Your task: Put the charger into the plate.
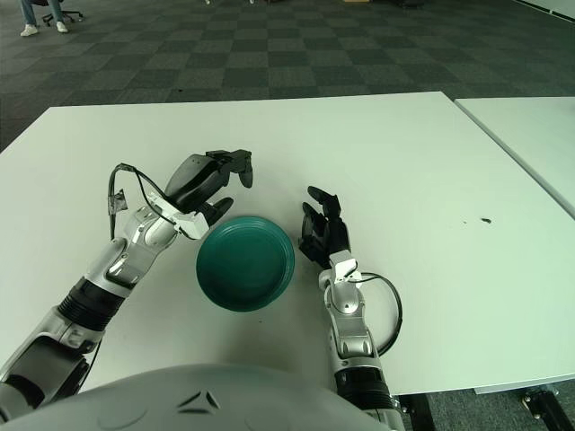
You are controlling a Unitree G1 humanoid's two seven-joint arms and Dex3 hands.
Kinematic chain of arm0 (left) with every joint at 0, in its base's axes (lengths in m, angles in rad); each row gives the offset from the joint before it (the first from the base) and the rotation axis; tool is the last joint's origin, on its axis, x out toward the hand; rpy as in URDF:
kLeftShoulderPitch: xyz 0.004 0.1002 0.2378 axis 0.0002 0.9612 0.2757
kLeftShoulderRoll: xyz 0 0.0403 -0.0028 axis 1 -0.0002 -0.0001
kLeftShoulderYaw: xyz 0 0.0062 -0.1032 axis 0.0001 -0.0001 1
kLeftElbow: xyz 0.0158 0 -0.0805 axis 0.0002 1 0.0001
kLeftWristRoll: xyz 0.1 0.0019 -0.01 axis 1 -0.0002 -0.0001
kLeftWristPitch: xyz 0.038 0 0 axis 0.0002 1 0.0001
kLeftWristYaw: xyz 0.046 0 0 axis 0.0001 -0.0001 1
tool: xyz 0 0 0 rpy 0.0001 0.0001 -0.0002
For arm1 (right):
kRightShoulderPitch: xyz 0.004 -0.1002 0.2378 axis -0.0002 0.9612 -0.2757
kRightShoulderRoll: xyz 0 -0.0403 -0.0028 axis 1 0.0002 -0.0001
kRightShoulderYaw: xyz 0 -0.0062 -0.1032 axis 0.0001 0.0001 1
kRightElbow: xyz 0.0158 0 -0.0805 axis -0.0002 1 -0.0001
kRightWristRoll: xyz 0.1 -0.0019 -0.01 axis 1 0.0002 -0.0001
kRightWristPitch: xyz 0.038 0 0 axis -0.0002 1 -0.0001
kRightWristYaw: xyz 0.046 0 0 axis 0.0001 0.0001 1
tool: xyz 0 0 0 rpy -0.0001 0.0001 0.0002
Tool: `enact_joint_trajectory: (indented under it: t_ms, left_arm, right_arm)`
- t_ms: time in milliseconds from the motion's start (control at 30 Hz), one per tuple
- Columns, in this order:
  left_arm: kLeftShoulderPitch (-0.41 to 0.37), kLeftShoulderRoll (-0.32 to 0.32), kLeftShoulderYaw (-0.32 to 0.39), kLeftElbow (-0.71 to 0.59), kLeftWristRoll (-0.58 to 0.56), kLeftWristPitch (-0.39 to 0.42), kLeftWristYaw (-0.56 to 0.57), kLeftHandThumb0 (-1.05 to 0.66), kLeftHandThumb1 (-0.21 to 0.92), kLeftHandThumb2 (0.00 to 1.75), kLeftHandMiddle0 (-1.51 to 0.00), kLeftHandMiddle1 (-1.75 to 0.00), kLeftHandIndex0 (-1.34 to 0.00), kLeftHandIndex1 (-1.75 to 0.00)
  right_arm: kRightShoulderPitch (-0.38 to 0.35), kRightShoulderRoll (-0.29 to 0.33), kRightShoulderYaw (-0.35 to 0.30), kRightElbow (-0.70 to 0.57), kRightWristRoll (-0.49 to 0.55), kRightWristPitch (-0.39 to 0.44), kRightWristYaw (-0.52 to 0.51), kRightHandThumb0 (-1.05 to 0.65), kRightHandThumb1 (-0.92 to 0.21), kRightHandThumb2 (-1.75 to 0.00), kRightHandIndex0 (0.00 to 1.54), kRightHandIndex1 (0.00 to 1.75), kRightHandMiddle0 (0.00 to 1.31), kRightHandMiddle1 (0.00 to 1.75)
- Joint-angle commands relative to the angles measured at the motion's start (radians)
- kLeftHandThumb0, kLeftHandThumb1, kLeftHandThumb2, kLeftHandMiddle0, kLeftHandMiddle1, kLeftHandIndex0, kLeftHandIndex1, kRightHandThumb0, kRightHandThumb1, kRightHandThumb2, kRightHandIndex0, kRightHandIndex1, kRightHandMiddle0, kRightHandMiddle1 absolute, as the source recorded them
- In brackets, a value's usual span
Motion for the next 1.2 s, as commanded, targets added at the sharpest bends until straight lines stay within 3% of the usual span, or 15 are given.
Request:
enact_joint_trajectory:
  t_ms: [0,133,233,267,333,467,500,600,733,900,1167]
  left_arm:
    - [-0.021,0.026,0.028,0.009,0.016,0.056,-0.044,0.00,0.08,1.57,-0.79,-1.69,-0.57,-1.75]
    - [-0.006,0.052,0.033,-0.042,0.103,0.181,-0.112,-0.01,0.32,1.26,-0.61,-1.73,-0.48,-1.60]
    - [0.034,0.101,0.056,-0.074,0.157,0.240,-0.140,-0.55,0.72,0.64,-0.29,-1.32,-0.23,-1.53]
    - [0.042,0.107,0.059,-0.079,0.173,0.255,-0.142,-0.61,0.76,0.58,-0.27,-1.25,-0.21,-1.51]
    - [0.041,0.105,0.052,-0.088,0.207,0.292,-0.152,-0.78,0.86,0.45,-0.23,-0.93,-0.14,-1.43]
    - [0.025,0.105,0.032,-0.093,0.271,0.359,-0.177,-0.94,0.90,0.44,-0.25,-0.39,-0.07,-1.26]
    - [0.022,0.108,0.030,-0.090,0.281,0.368,-0.181,-0.98,0.91,0.48,-0.22,-0.27,-0.05,-1.12]
    - [0.003,0.116,0.030,-0.063,0.301,0.396,-0.195,-1.03,0.92,0.56,-0.15,-0.11,-0.01,-0.86]
    - [-0.005,0.121,0.032,-0.044,0.315,0.425,-0.211,-1.04,0.92,0.61,-0.07,-0.03,0.00,-0.62]
    - [-0.007,0.128,0.040,-0.009,0.312,0.441,-0.208,-1.05,0.92,0.63,-0.02,-0.01,0.00,-0.50]
    - [-0.003,0.135,0.041,0.034,0.304,0.436,-0.180,-1.05,0.92,0.59,-0.06,0.00,-0.01,-0.77]
  right_arm:
    - [0.076,0.006,0.000,0.115,0.001,0.101,-0.002,-0.67,-0.92,-0.86,0.53,0.04,0.03,0.84]
    - [0.076,0.009,-0.001,0.114,0.003,0.106,-0.004,-0.67,-0.92,-0.86,0.53,0.03,0.03,0.84]
    - [0.075,0.009,-0.001,0.116,0.003,0.106,-0.007,-0.66,-0.92,-0.86,0.53,0.03,0.03,0.84]
    - [0.074,0.009,-0.001,0.117,0.002,0.106,-0.008,-0.66,-0.92,-0.86,0.53,0.03,0.03,0.84]
    - [0.074,0.009,-0.002,0.118,0.002,0.105,-0.008,-0.66,-0.92,-0.86,0.52,0.03,0.03,0.83]
    - [0.075,0.009,-0.002,0.117,0.003,0.105,-0.008,-0.66,-0.92,-0.86,0.52,0.03,0.03,0.83]
    - [0.075,0.009,-0.002,0.117,0.003,0.105,-0.007,-0.67,-0.92,-0.86,0.52,0.03,0.03,0.83]
    - [0.076,0.009,-0.001,0.115,0.003,0.105,-0.008,-0.67,-0.92,-0.86,0.52,0.03,0.03,0.83]
    - [0.076,0.009,0.000,0.113,0.003,0.108,-0.008,-0.67,-0.92,-0.86,0.52,0.03,0.03,0.83]
    - [0.074,0.009,0.000,0.116,0.002,0.108,-0.008,-0.68,-0.92,-0.86,0.53,0.03,0.03,0.83]
    - [0.075,0.008,0.002,0.116,0.001,0.107,-0.007,-0.68,-0.92,-0.86,0.54,0.03,0.03,0.84]
